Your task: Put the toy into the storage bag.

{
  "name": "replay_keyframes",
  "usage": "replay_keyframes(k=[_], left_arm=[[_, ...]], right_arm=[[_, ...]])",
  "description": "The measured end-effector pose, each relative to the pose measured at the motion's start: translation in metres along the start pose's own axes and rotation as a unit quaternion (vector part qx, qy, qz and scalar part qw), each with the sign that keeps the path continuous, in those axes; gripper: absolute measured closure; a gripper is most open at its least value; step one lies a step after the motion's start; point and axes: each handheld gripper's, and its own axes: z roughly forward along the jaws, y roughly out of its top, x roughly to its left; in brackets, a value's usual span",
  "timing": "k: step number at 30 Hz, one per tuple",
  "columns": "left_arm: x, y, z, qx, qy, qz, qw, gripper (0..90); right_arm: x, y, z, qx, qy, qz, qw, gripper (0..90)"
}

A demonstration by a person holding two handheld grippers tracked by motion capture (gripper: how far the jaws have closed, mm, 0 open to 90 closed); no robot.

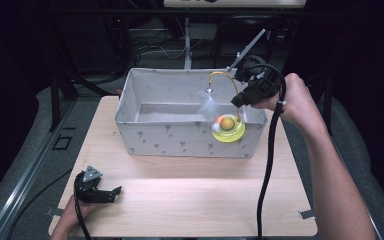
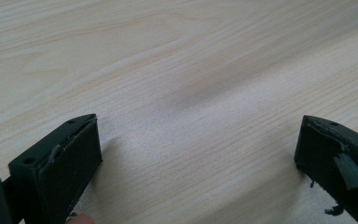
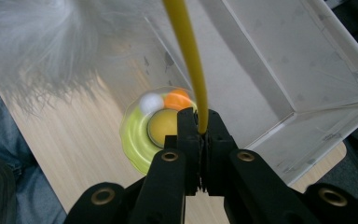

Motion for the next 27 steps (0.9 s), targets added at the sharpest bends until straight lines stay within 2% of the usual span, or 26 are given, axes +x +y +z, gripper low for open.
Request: replay_keyframes(k=[9,20,27], left_arm=[[0.0,0.0,0.0,0.0,0.0,0.0,1.0,0.4],[0.0,0.0,0.0,0.0,0.0,0.0,1.0,0.4],[0.0,0.0,0.0,0.0,0.0,0.0,1.0,0.4]], right_arm=[[-0.015,0.01,-0.002,-0.004,-0.01,0.009,0.9999,88.3],[-0.038,0.024,0.003,-0.013,-0.03,0.036,0.9988,88.3],[-0.054,0.03,0.014,-0.011,-0.043,0.056,0.9974,88.2]])
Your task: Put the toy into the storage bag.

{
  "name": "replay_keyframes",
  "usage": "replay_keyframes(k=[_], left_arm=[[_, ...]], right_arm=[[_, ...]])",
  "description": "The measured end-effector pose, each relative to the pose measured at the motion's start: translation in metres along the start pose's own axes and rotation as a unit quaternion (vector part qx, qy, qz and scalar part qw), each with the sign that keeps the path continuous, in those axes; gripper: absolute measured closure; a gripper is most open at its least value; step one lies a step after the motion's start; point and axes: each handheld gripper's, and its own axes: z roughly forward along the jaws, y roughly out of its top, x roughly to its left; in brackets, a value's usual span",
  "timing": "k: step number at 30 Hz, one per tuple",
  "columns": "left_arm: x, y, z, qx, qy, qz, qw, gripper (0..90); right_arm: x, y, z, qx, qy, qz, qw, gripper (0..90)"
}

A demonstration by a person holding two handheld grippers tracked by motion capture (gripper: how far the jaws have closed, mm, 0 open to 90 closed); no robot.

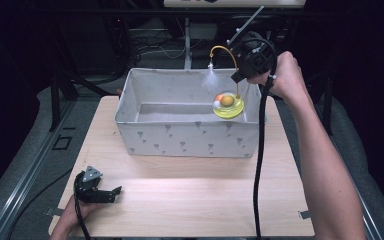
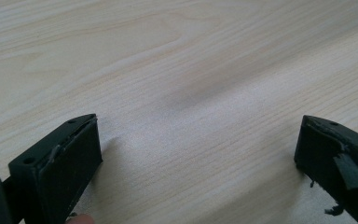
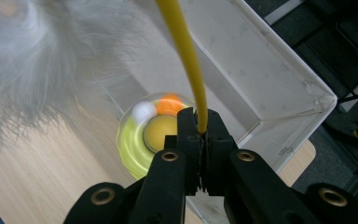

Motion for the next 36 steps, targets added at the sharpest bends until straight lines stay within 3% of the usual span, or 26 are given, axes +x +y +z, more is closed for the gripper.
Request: replay_keyframes(k=[14,31,36], left_arm=[[0.0,0.0,0.0,0.0,0.0,0.0,1.0,0.4],[0.0,0.0,0.0,-0.001,0.0,0.001,1.0,0.4],[0.0,0.0,0.0,0.0,0.0,0.0,1.0,0.4]], right_arm=[[-0.019,0.004,0.023,0.011,-0.003,0.036,0.9993,88.3],[-0.032,-0.002,0.049,0.033,-0.002,0.058,0.9978,88.2],[-0.033,-0.005,0.061,0.044,0.008,0.06,0.9972,88.2]])
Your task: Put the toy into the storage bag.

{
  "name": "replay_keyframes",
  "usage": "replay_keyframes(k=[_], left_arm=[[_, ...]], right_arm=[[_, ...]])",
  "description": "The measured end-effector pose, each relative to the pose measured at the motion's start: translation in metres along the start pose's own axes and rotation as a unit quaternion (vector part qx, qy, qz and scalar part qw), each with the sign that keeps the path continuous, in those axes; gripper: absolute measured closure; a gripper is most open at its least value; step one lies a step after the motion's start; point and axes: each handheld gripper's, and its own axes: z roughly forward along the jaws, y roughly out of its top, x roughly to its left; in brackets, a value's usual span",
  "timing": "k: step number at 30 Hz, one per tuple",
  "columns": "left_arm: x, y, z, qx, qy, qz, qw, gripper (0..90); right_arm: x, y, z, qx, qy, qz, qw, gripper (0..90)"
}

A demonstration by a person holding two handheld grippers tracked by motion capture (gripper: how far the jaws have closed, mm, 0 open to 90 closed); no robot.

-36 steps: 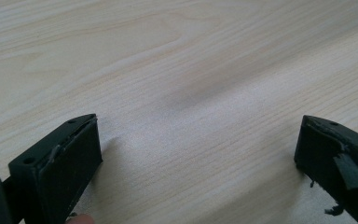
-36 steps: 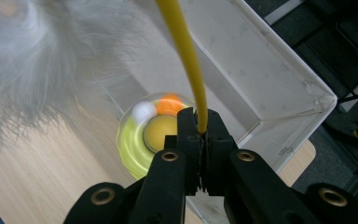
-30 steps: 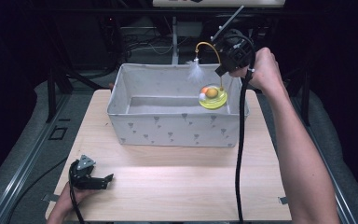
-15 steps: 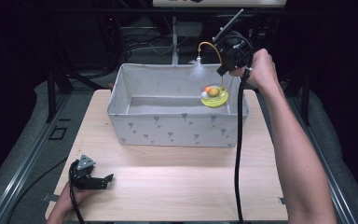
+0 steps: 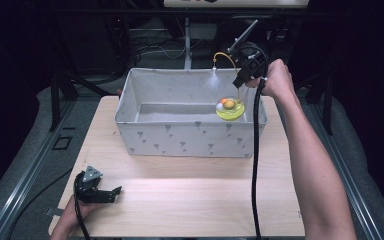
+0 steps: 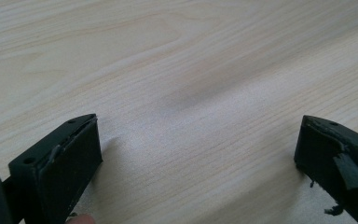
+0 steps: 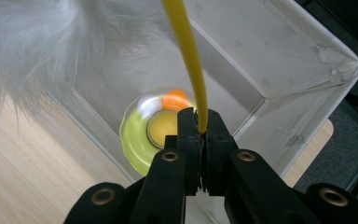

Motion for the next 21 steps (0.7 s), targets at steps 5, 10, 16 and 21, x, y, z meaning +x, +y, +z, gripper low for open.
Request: replay_keyframes(k=[5,10,16,21], left_arm=[[0.0,0.0,0.0,0.0,0.0,0.0,1.0,0.4],[0.0,0.0,0.0,0.0,0.0,0.0,1.0,0.4],[0.0,0.0,0.0,0.0,0.0,0.0,1.0,0.4],[0.0,0.0,0.0,-0.001,0.0,0.001,1.0,0.5]], right_arm=[[0.0,-0.002,0.006,0.007,0.0,0.0,1.0,88.2],[0.0,-0.005,0.011,0.011,0.001,-0.001,0.9999,88.2],[0.0,-0.008,0.015,0.014,0.005,0.0,0.9999,88.2],[0.0,-0.011,0.018,0.021,0.005,-0.003,0.9998,88.3]])
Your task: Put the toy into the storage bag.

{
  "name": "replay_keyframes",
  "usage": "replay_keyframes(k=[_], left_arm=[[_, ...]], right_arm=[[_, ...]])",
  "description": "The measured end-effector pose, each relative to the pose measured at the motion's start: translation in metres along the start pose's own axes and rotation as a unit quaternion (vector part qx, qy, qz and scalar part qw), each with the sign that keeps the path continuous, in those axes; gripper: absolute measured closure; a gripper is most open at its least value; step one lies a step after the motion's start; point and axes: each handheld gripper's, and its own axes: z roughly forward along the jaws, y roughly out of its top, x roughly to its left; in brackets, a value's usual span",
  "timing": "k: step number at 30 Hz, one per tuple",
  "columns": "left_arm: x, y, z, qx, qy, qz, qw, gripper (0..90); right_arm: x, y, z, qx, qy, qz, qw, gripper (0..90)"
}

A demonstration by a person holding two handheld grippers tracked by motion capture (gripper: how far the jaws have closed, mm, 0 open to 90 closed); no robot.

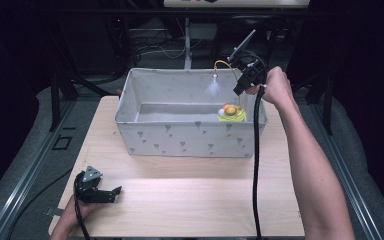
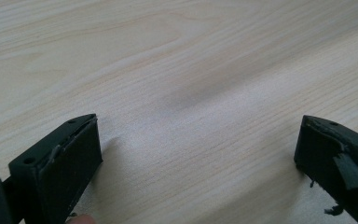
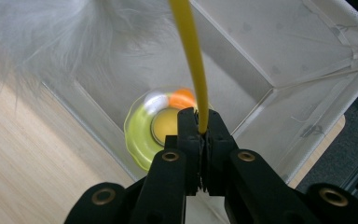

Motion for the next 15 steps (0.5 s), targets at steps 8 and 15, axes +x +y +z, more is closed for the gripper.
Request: replay_keyframes(k=[8,15], left_arm=[[0.0,0.0,0.0,0.001,0.0,-0.001,1.0,0.4],[0.0,0.0,0.0,0.001,0.0,0.0,1.0,0.4]], right_arm=[[-0.002,-0.007,0.006,0.004,0.003,0.002,1.0,88.2],[-0.007,-0.016,0.016,0.013,0.003,0.009,0.9999,88.2]])
